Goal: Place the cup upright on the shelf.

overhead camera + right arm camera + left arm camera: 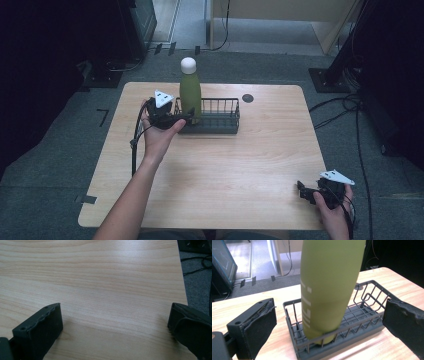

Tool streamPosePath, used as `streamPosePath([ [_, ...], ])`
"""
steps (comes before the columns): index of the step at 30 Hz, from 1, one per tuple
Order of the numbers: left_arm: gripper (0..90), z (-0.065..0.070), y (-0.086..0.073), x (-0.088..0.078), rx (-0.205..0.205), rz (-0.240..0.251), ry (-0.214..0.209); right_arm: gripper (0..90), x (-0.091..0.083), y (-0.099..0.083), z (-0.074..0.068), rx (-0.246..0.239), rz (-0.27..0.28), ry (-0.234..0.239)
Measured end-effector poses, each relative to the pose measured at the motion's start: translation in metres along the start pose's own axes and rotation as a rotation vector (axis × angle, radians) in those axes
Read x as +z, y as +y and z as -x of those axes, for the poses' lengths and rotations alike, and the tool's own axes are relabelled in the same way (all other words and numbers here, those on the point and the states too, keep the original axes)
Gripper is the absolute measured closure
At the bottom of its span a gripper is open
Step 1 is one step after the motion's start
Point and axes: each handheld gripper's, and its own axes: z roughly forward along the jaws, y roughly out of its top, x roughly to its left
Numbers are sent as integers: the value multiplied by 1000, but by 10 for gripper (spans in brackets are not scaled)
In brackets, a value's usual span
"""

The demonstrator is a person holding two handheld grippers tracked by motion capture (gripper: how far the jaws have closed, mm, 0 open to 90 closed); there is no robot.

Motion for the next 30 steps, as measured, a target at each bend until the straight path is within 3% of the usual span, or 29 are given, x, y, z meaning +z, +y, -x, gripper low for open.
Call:
streamPosePath([
  [6, 0, -2, -16, -16, -1, 9, 13, 0, 0, 0, 0, 0, 0, 0],
  [19, 0, -21, -63, -35, -42, -32, 41, 0, 0, 0, 0, 0, 0, 0],
  [30, 0, -44, -107, -47, -86, -108, 82, 0, 0, 0, 0, 0, 0, 0],
])
